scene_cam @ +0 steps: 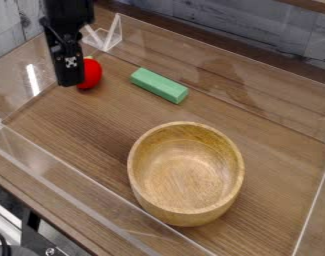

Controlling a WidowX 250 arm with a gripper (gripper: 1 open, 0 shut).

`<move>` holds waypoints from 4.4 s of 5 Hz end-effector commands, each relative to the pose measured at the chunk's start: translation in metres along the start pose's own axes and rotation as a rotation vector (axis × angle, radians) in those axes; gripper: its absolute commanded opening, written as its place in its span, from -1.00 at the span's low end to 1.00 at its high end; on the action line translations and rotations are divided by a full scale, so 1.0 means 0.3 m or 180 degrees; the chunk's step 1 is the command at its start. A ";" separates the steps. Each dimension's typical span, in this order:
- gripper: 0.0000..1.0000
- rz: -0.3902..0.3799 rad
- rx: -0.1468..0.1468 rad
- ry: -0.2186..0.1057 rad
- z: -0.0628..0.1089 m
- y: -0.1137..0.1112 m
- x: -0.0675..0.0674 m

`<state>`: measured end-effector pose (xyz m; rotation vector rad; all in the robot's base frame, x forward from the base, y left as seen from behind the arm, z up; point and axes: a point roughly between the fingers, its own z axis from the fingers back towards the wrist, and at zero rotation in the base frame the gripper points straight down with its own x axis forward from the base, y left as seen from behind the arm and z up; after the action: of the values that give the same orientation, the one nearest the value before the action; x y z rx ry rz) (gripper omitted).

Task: Move the red fruit to the right side of the table

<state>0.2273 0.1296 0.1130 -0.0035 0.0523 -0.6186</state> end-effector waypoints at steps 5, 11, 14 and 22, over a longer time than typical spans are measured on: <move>1.00 -0.0330 0.0335 -0.0137 -0.133 0.328 0.059; 1.00 0.0006 0.0215 -0.0301 -0.249 0.381 0.075; -1.00 0.0209 0.0292 -0.0338 -0.145 0.322 0.140; -1.00 0.0931 0.0174 -0.0364 -0.006 -0.353 0.856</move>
<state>0.3657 -0.1052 0.0778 0.0276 -0.0019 -0.3426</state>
